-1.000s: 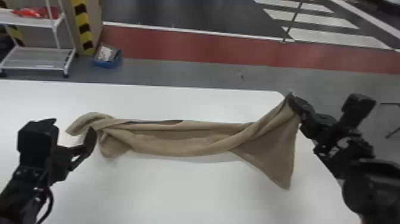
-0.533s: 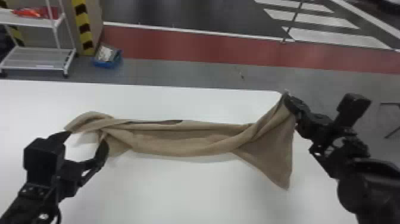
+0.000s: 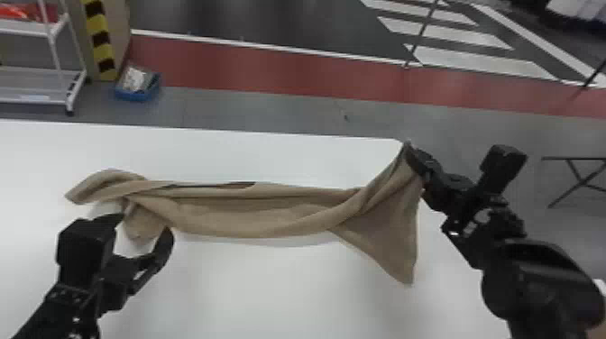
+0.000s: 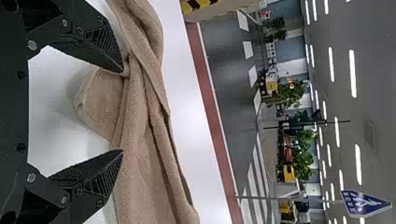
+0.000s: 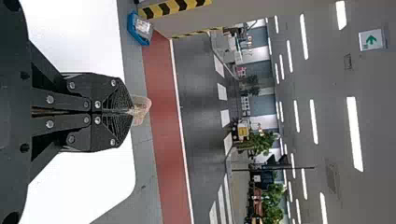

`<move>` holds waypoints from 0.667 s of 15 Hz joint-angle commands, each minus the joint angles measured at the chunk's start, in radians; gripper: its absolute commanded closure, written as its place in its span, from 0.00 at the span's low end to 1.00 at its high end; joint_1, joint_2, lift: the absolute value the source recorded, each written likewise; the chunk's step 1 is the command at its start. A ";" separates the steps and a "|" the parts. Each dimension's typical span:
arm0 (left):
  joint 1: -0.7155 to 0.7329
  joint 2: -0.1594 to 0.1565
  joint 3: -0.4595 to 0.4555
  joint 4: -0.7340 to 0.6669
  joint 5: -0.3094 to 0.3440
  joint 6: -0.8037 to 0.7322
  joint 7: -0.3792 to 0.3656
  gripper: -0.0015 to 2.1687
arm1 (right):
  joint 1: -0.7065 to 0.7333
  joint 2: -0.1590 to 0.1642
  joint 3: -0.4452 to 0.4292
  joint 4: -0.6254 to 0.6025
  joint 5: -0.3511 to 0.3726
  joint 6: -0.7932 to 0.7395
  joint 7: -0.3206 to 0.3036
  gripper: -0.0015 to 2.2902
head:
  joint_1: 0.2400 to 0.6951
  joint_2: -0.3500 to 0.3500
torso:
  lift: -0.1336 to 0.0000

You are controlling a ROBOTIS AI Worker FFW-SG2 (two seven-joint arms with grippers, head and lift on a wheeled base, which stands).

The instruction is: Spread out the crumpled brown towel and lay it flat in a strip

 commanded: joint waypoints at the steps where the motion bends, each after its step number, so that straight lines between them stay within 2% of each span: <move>1: -0.016 -0.001 -0.005 0.027 -0.014 0.000 0.012 0.15 | 0.003 0.000 -0.005 0.000 -0.001 -0.002 0.001 0.62 | 1.00 0.08 | 0.07; 9: -0.022 -0.001 0.006 0.056 -0.033 0.039 0.014 0.15 | 0.003 -0.002 -0.005 0.000 0.000 -0.014 0.001 0.62 | 1.00 0.10 | 0.07; 10: -0.022 -0.001 0.005 0.056 -0.039 0.039 0.014 0.19 | 0.003 -0.005 -0.005 0.000 -0.001 -0.014 0.001 0.62 | 1.00 0.11 | 0.07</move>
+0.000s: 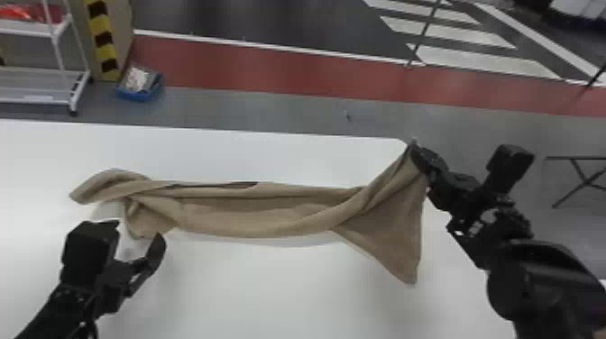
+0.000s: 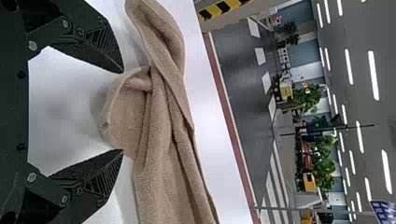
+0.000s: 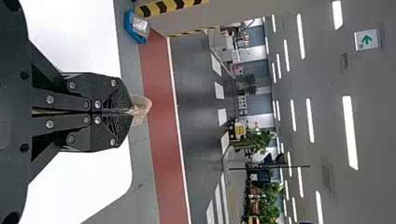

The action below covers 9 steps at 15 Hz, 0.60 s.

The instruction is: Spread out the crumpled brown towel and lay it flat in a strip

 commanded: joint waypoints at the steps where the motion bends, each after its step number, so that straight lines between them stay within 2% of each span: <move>1: -0.001 -0.001 -0.001 0.004 -0.009 0.005 0.000 0.21 | 0.000 -0.004 0.000 0.000 -0.001 0.000 0.000 0.62 | 1.00 0.11 | 0.07; 7: 0.000 0.002 -0.001 0.002 -0.021 0.020 -0.002 0.21 | 0.002 -0.009 -0.002 -0.002 -0.009 0.000 0.002 0.62 | 1.00 0.11 | 0.07; 9: -0.001 0.000 -0.004 0.002 -0.020 0.020 0.000 0.28 | 0.002 -0.010 -0.003 -0.002 -0.012 0.000 0.000 0.62 | 1.00 0.11 | 0.07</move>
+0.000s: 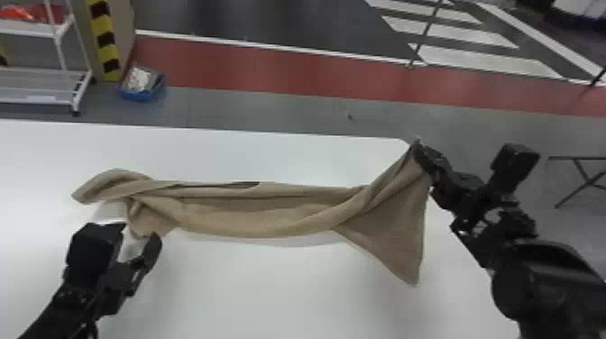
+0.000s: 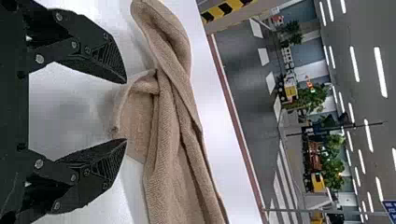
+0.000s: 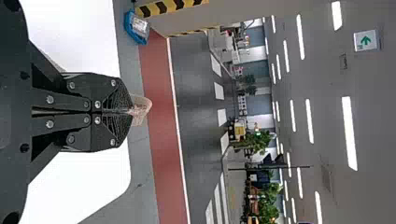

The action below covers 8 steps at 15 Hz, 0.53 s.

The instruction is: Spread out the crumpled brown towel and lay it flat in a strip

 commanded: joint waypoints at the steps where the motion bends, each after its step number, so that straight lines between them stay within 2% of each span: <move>1: 0.000 -0.003 -0.001 0.000 0.001 0.000 0.000 0.28 | 0.000 -0.002 -0.001 0.000 -0.002 0.001 0.001 0.62 | 1.00 0.11 | 0.07; 3: 0.000 -0.002 -0.002 0.000 0.000 0.000 -0.004 0.45 | 0.003 -0.002 -0.004 -0.002 -0.003 -0.002 -0.001 0.62 | 1.00 0.11 | 0.07; 8: 0.002 -0.002 -0.006 0.000 -0.039 0.039 -0.011 0.46 | 0.008 -0.002 -0.014 -0.006 -0.011 -0.008 0.005 0.62 | 1.00 0.10 | 0.07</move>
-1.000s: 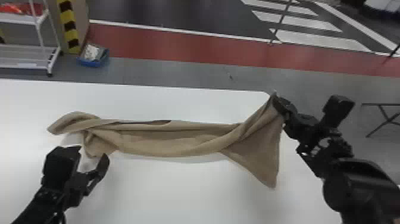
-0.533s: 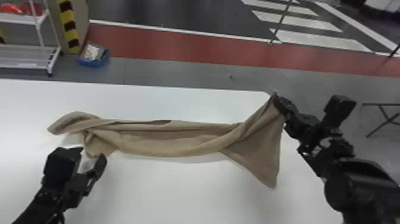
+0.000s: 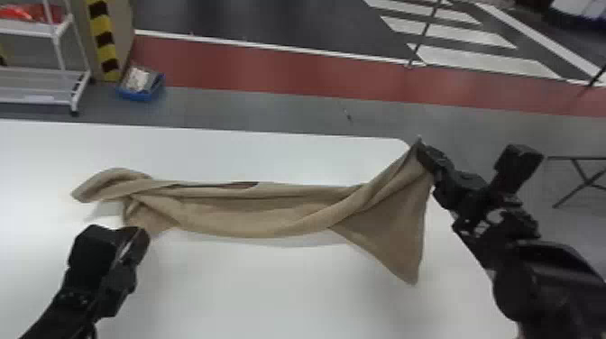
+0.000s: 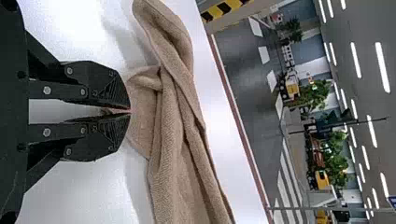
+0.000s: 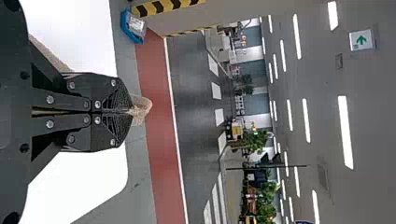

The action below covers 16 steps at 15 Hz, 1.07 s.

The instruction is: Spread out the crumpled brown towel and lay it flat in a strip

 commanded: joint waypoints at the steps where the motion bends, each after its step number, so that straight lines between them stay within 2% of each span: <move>1: 0.005 0.002 -0.001 -0.006 -0.007 0.022 -0.001 0.46 | 0.002 0.001 -0.003 -0.003 -0.005 -0.001 0.003 0.62 | 1.00 0.10 | 0.07; 2: 0.009 0.004 0.001 -0.018 -0.007 0.006 0.017 0.61 | 0.003 0.001 -0.005 -0.006 -0.007 -0.004 0.005 0.62 | 1.00 0.10 | 0.07; 3: 0.015 0.001 0.008 -0.037 -0.004 0.000 0.036 0.69 | 0.003 0.001 -0.005 -0.009 -0.007 -0.001 0.005 0.62 | 1.00 0.10 | 0.07; 4: 0.018 0.004 0.010 -0.052 -0.002 0.003 0.036 0.69 | 0.005 0.001 -0.005 -0.009 -0.007 -0.004 0.005 0.62 | 1.00 0.11 | 0.07; 5: 0.023 0.004 0.013 -0.057 -0.004 0.000 0.043 0.62 | 0.005 0.001 -0.005 -0.008 -0.007 -0.004 0.005 0.62 | 1.00 0.11 | 0.07; 6: 0.025 0.005 0.013 -0.057 -0.005 -0.015 0.051 0.35 | 0.005 0.001 -0.006 -0.008 -0.007 -0.004 0.005 0.62 | 1.00 0.11 | 0.07; 7: 0.025 0.005 0.011 -0.057 -0.005 -0.015 0.050 0.14 | 0.005 0.003 -0.006 -0.008 -0.007 -0.004 0.005 0.62 | 1.00 0.12 | 0.07; 8: 0.026 0.005 0.011 -0.057 -0.005 -0.015 0.047 0.10 | 0.006 0.003 -0.006 -0.008 -0.007 -0.004 0.005 0.62 | 1.00 0.12 | 0.07; 10: 0.026 0.005 0.007 -0.049 -0.002 -0.009 0.031 0.10 | 0.006 0.003 -0.008 -0.008 -0.007 -0.004 0.005 0.62 | 1.00 0.11 | 0.07; 13: 0.017 -0.001 0.007 -0.032 -0.002 0.015 0.013 0.16 | 0.008 0.003 -0.008 -0.009 -0.007 -0.004 0.005 0.62 | 1.00 0.10 | 0.07; 16: 0.005 -0.001 0.007 -0.020 -0.002 0.022 -0.001 0.16 | 0.008 0.003 -0.008 -0.009 -0.008 -0.004 0.005 0.62 | 1.00 0.10 | 0.07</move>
